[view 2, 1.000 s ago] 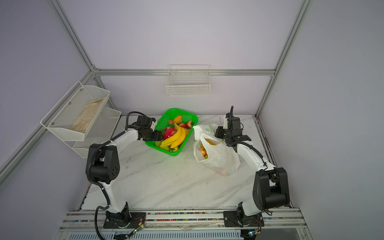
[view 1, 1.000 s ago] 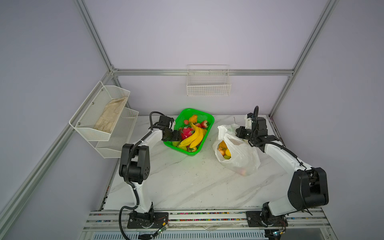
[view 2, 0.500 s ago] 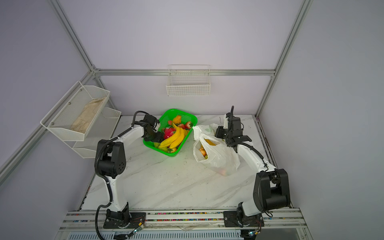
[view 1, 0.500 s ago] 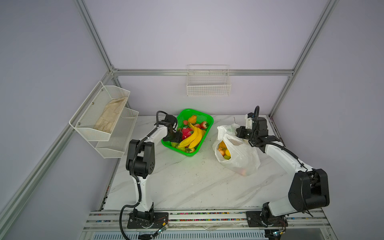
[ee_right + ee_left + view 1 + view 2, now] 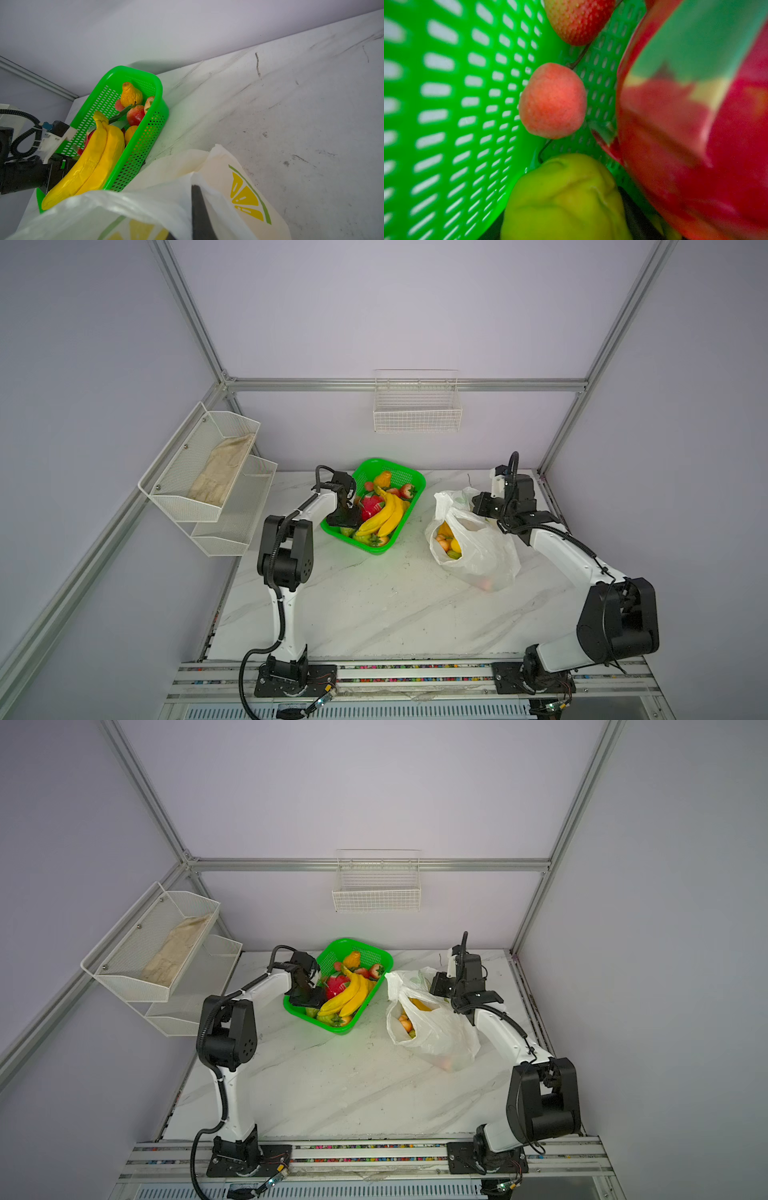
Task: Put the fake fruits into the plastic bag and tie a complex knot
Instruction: 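Close the left gripper on the fruit and carry it toward the bag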
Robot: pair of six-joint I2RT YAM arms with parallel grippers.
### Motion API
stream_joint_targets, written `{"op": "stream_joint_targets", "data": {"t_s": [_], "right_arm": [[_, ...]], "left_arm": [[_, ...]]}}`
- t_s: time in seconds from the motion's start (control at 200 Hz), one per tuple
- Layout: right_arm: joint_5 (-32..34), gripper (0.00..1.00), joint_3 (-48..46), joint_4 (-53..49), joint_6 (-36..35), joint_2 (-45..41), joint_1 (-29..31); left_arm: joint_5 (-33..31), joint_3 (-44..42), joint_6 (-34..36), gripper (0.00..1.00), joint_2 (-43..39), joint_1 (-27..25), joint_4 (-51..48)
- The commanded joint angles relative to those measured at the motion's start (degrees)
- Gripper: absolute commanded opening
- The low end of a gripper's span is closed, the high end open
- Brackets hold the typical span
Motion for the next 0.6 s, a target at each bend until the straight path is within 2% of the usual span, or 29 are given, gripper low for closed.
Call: {"op": "stream_joint_targets", "data": {"t_s": [0.0,0.14,0.31,0.485,0.595], "right_arm": [[-0.4,0.00,-1.3,1.3,-0.7,-2.3,-0.3],[-0.7,0.00,-1.7,1.3,-0.7,-3.0,-0.3],[-1.1,0.00,-1.9,1.4,-0.5,-3.6,-0.2],[-0.8,0.00,-1.8,1.6,-0.4,-3.9,-0.2],[-0.8,0.00,-1.6,1.5,-0.2,-3.8,-0.2]], "left_arm": [[-2.1,0.7,-0.6,0.50,-5.8,0.2,0.6],[-4.3,-4.9,-3.3,0.47,-13.3,0.2,5.1],[-1.4,-14.8,-6.2,0.46,-25.0,-1.2,10.8],[-0.3,-24.5,-8.2,0.45,-37.8,-7.5,14.2],[7.2,-30.3,-9.2,0.43,-45.1,-12.2,18.6]]}}
